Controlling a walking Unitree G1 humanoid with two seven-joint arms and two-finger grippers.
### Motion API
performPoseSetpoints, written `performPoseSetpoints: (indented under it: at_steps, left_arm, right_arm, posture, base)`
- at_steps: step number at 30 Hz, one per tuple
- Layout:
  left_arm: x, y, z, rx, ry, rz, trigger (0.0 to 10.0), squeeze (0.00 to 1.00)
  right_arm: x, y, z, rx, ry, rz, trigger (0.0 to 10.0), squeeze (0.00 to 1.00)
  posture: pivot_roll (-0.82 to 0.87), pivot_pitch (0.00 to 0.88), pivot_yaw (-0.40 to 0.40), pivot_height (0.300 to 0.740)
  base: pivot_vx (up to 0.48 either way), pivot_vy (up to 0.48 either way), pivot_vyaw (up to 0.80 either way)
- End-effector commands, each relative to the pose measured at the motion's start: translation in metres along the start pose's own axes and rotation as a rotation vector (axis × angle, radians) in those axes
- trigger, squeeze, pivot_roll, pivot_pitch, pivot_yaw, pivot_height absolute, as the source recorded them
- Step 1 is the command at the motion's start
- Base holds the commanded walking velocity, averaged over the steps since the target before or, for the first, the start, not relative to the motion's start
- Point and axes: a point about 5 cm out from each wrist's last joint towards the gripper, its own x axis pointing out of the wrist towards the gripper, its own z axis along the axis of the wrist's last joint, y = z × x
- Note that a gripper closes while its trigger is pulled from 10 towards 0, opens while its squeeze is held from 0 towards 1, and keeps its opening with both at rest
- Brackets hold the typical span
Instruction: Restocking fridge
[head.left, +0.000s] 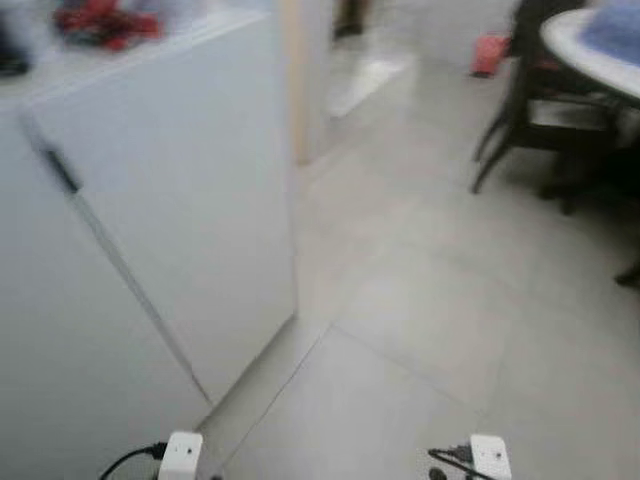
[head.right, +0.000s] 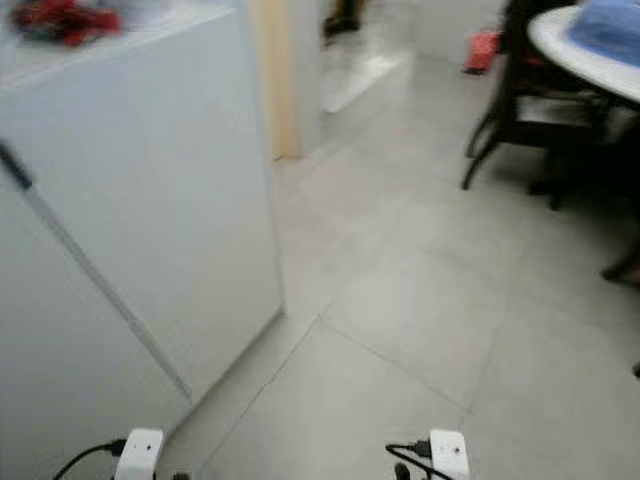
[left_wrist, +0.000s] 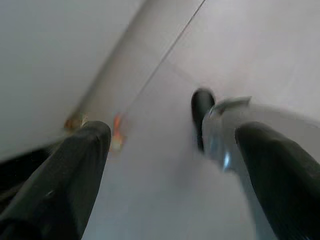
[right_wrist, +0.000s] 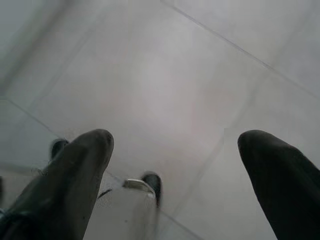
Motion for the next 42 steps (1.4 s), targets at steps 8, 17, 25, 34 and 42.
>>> performPoseSetpoints:
  at_steps: [8, 17, 25, 34, 42]
  left_arm:
    - [0.001, -0.0057, 0.0026, -0.013, -0.001, -0.024, 10.0, 0.0]
    - [0.0012, -0.0052, 0.0031, -0.011, 0.002, -0.026, 10.0, 0.0]
    - [0.0011, -0.0053, 0.0029, -0.007, 0.003, -0.031, 10.0, 0.0]
    - [0.0009, -0.0051, 0.0021, -0.01, 0.003, -0.035, 10.0, 1.0]
    - [0.0009, -0.0049, 0.0024, -0.014, 0.001, -0.035, 10.0, 1.0]
  right_arm:
    - [-0.0032, -0.0072, -0.0081, 0.003, 0.027, -0.017, 10.0, 0.0]
    - [-0.0031, -0.0066, -0.0081, 0.006, 0.027, -0.014, 10.0, 0.0]
    - [-0.0032, -0.0066, -0.0088, 0.01, 0.029, -0.012, 10.0, 0.0]
    - [-0.0039, -0.0058, -0.0106, 0.063, 0.018, -0.001, 10.0, 1.0]
    - [-0.0041, -0.0063, -0.0107, 0.067, 0.016, -0.001, 10.0, 1.0]
  posture:
    - [-0.13, 0.069, -0.036, 0.74]
    - [-0.13, 0.07, -0.036, 0.74]
    - [-0.13, 0.072, -0.037, 0.74]
    - [-0.12, 0.077, -0.043, 0.74]
    - [-0.12, 0.078, -0.046, 0.74]
  base:
    - [0.0, 0.0, 0.8]
    - [0.0, 0.0, 0.8]
    - [0.0, 0.0, 0.76]
    - [0.0, 0.0, 0.06]
    - [0.0, 0.0, 0.0]
